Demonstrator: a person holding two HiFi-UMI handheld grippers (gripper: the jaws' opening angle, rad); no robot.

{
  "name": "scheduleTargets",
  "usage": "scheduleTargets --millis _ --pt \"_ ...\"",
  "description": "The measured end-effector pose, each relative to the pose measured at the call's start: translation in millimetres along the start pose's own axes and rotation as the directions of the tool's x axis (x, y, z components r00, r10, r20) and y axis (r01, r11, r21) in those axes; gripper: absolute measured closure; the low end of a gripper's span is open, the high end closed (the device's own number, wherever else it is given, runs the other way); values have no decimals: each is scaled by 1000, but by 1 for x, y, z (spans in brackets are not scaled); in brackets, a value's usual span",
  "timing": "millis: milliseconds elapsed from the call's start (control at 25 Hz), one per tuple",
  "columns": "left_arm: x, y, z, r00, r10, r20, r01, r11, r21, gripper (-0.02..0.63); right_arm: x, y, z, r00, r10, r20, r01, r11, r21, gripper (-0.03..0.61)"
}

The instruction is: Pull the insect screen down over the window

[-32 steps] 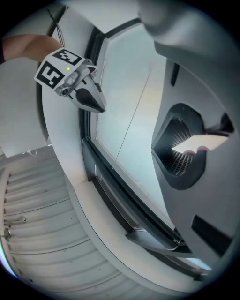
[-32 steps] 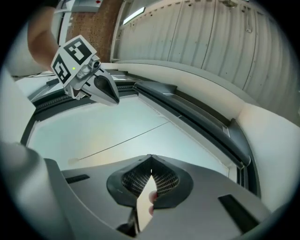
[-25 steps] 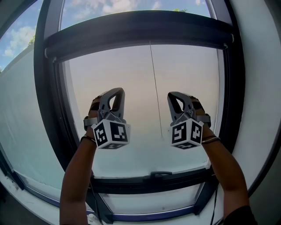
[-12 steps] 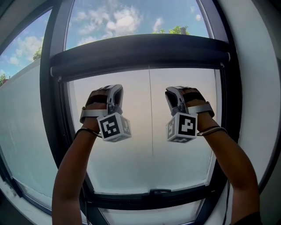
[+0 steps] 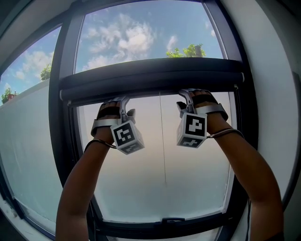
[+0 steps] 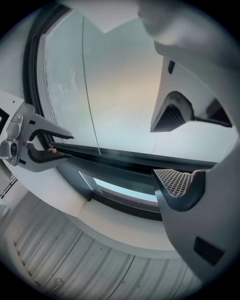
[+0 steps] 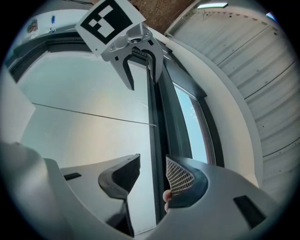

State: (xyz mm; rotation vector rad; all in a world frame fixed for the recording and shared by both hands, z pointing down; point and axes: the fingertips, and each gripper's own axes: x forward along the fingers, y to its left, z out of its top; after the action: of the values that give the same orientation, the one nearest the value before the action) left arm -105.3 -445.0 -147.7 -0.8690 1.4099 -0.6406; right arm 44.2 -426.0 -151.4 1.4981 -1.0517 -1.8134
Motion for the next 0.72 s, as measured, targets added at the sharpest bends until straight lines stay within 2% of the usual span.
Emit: scheduleTargets --millis 200,400,560,720 --pt "17 6 6 1000 -13 -12 13 1000 19 379 21 9 -7 996 78 -47 -81 995 -67 363" --pt "27 7 8 999 -44 -29 45 998 43 379 37 7 -11 994 80 -76 -83 996 -44 359" --pt "34 5 10 998 -50 -39 51 998 44 379 39 6 -20 993 65 -98 -73 994 -78 359" --pt "36 3 7 997 -56 -57 59 997 41 379 42 2 -28 990 63 -129 -71 996 -52 359"
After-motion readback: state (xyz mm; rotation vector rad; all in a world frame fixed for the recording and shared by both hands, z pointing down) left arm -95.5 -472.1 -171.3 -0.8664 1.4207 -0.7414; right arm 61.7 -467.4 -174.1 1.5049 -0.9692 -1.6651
